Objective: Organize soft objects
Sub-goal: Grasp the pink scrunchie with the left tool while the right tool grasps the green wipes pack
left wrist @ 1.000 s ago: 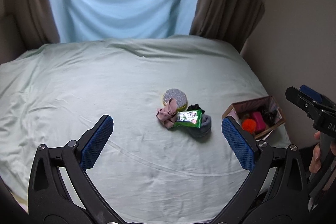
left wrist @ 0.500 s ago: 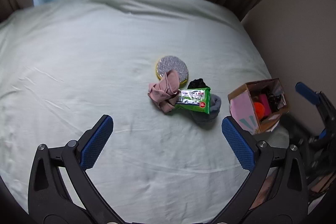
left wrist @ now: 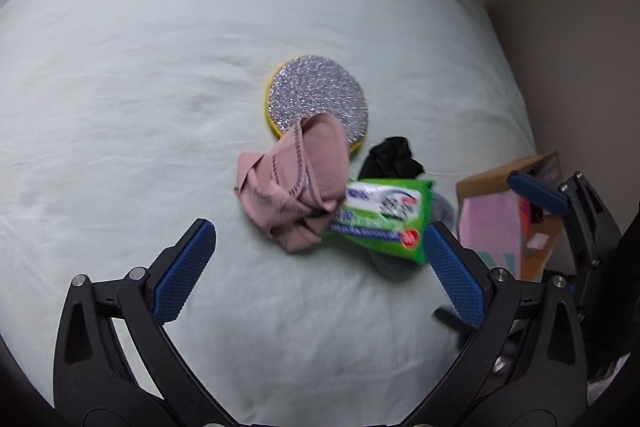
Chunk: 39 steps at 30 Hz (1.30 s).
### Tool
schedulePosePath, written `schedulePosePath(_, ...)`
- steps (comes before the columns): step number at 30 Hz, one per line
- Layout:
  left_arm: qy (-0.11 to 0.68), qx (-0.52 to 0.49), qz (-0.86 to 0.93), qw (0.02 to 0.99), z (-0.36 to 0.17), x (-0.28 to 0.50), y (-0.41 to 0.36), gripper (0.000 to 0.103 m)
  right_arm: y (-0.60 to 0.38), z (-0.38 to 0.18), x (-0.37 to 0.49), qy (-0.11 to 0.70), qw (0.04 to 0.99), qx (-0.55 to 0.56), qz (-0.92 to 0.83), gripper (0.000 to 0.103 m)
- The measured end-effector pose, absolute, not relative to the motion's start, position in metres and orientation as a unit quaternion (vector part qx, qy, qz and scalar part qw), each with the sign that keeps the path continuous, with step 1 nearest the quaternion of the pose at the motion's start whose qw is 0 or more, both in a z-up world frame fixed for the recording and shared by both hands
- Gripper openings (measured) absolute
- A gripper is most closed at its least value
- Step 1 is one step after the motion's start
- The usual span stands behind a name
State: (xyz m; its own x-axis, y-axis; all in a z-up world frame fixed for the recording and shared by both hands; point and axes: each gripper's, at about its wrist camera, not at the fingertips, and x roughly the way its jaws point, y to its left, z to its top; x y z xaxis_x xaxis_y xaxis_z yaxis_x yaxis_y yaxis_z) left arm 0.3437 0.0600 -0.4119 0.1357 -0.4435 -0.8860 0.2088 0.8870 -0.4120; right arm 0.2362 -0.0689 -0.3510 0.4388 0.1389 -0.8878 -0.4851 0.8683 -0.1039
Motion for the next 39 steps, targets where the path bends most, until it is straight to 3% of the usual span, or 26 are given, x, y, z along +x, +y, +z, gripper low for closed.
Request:
schedulePosePath(6, 0.645, -0.109, -0.206, 0.728, -0.458, 0.367, 0.047, 0.103, -0.064, -0.397, 0.257, 0.525, 0.794, -0.21, 0.223, 0.097)
schedulePosePath(11, 0.654, -0.1, -0.194, 0.724, -0.48, 0.374, 0.042, 0.095, -0.054, -0.422, 0.267, 0.532, 0.775, -0.233, 0.248, 0.095)
schedulePosePath(15, 0.664, -0.101, -0.189, 0.716, -0.493, 0.374, 0.044, 0.079, -0.046, -0.439, 0.272, 0.543, 0.754, -0.248, 0.274, 0.077)
schedulePosePath(18, 0.666, -0.102, -0.189, 0.715, -0.498, 0.373, 0.047, 0.071, -0.041, -0.449, 0.272, 0.543, 0.743, -0.267, 0.286, 0.075)
schedulePosePath(23, 0.661, -0.073, -0.189, 0.722, -0.497, 0.37, 0.043, 0.047, -0.043, -0.457, 0.275, 0.551, 0.731, -0.272, 0.295, 0.057)
schedulePosePath(25, 0.657, -0.066, -0.186, 0.727, -0.495, 0.369, 0.043, 0.031, -0.045, -0.459, 0.278, 0.554, 0.731, -0.27, 0.294, 0.052)
schedulePosePath(27, 0.657, -0.06, -0.18, 0.73, -0.495, 0.37, 0.044, 0.025, -0.045, -0.458, 0.277, 0.554, 0.732, -0.265, 0.295, 0.049)
schedulePosePath(31, 0.654, -0.067, -0.175, 0.733, -0.49, 0.37, 0.048, 0.02, -0.044, -0.455, 0.273, 0.551, 0.736, -0.265, 0.29, 0.039)
schedulePosePath(39, 0.632, -0.065, -0.172, 0.753, -0.453, 0.363, 0.055, 0.02, -0.046, -0.425, 0.266, 0.544, 0.753, -0.247, 0.276, 0.035)
